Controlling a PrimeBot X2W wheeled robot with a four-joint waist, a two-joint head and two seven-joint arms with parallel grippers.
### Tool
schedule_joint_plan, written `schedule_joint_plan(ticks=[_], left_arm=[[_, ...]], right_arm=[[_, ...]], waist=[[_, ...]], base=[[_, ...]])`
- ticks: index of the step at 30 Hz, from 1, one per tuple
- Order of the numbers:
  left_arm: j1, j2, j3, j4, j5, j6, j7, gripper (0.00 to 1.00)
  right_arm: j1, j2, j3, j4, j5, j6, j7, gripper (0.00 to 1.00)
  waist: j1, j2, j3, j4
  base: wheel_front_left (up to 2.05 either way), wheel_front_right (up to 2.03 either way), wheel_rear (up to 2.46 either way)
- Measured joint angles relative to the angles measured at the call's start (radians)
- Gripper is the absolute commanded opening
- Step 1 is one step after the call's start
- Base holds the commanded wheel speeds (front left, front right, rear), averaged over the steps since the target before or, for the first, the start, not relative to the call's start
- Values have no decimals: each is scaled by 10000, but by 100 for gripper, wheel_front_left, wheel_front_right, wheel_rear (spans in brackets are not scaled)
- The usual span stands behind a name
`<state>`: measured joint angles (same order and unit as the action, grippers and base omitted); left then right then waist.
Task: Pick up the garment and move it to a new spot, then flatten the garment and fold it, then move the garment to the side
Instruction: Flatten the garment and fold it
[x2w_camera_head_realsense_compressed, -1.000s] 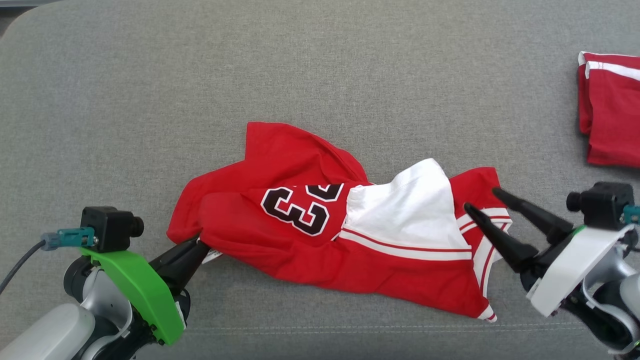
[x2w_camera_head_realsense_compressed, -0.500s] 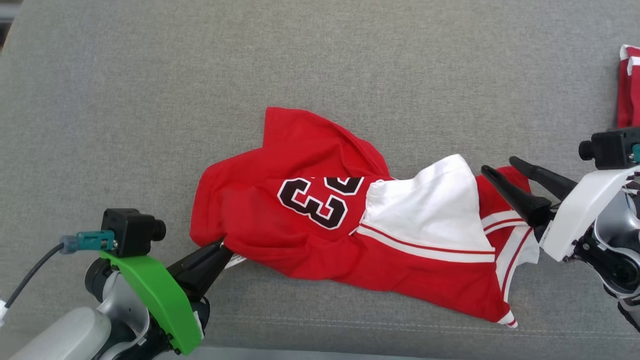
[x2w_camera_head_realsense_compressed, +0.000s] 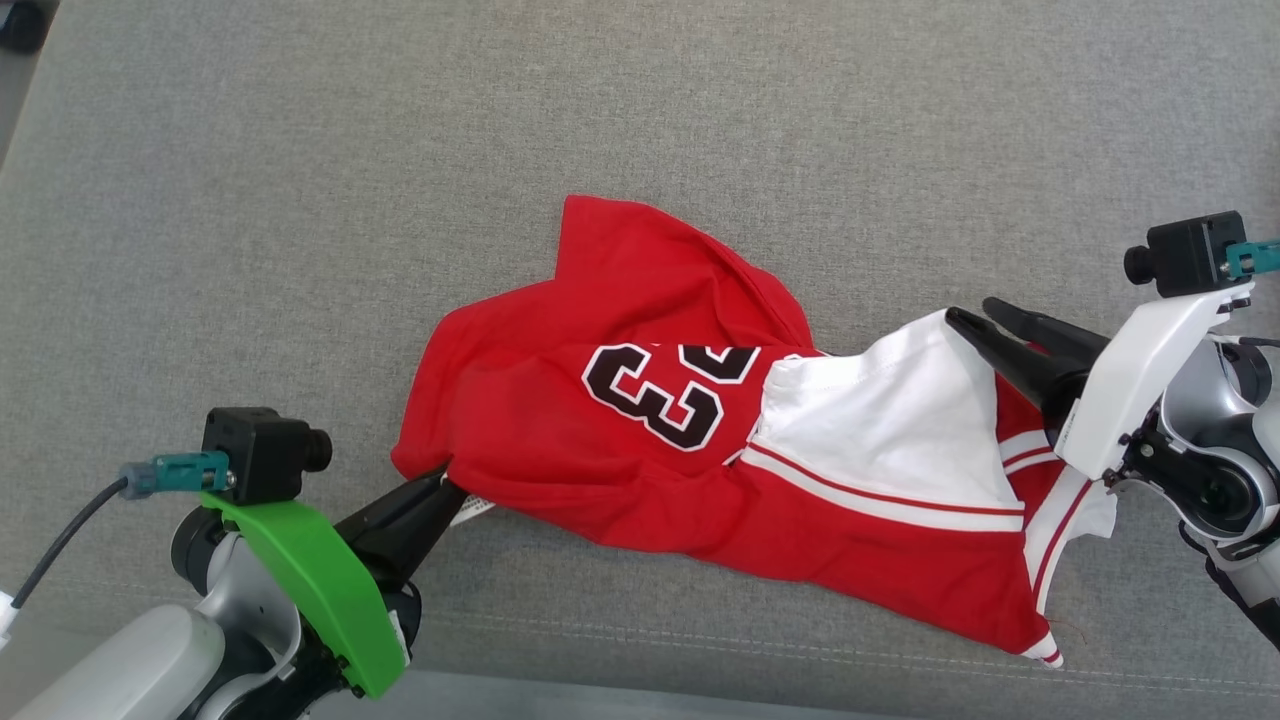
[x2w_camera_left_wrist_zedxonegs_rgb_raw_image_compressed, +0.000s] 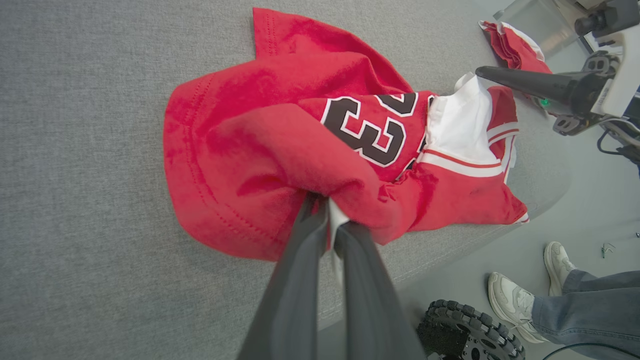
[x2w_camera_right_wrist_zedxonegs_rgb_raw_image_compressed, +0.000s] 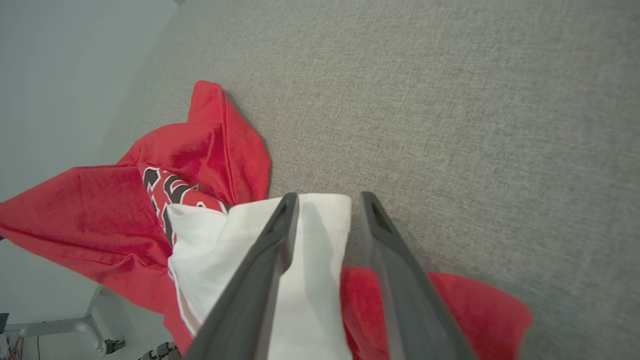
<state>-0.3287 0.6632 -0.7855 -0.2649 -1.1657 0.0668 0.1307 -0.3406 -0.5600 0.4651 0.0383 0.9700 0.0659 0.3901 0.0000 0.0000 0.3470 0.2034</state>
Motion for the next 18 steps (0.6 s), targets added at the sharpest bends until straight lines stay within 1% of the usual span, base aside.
schedule_joint_plan(ticks=[1, 2, 3, 4, 7, 8, 9, 10, 11, 12, 18], left_arm=[[0, -15, 6, 4, 0, 0, -8, 0], [0, -21, 12, 8, 0, 0, -8, 0], [0, -21, 15, 12, 0, 2, -10, 0], [0, -21, 23, 13, 0, 2, -10, 0], [0, -23, 52, 29, -2, 12, -42, 0], [0, -23, 67, 29, -2, 12, -42, 0], [0, -23, 73, 33, -2, 12, -44, 0], [0, -27, 77, 33, -2, 12, -82, 0], [0, -31, 82, 35, -4, 12, -94, 0], [0, -35, 86, 38, -4, 12, -94, 0], [-1, -71, 86, 50, -4, 12, -94, 0]], right_arm=[[-30, 10, 4, 46, 15, 42, 46, 43], [-55, 31, 6, 94, 50, 44, 84, 35], [-78, 61, 6, 144, 100, 46, 88, 23], [-101, 94, 13, 180, 146, 75, 132, 4], [-136, 192, 67, 280, 364, 125, 334, 4], [-162, 190, 84, 316, 364, 130, 347, 18], [-198, 182, 88, 349, 364, 132, 353, 36], [-232, 171, 86, 368, 364, 132, 395, 69], [-272, 167, 90, 408, 362, 132, 426, 87], [-310, 157, 104, 449, 357, 134, 435, 100], [-523, 42, 295, 711, 311, 180, 755, 100]], waist=[[0, 0, 0, 2], [0, 0, 1, 2], [0, 0, 3, 2], [0, 0, 6, -1], [0, 0, 22, -16], [0, 0, 30, -22], [0, 0, 39, -30], [0, 0, 47, -38], [0, 0, 55, -46], [0, 0, 62, -53], [0, 0, 112, -68]], base=[[0, 0, 0], [0, 0, 0], [0, 0, 0], [0, 0, 0], [0, 0, 0], [0, 0, 0], [0, 0, 0], [0, 0, 0], [0, 0, 0], [0, 0, 0], [0, 0, 0]])
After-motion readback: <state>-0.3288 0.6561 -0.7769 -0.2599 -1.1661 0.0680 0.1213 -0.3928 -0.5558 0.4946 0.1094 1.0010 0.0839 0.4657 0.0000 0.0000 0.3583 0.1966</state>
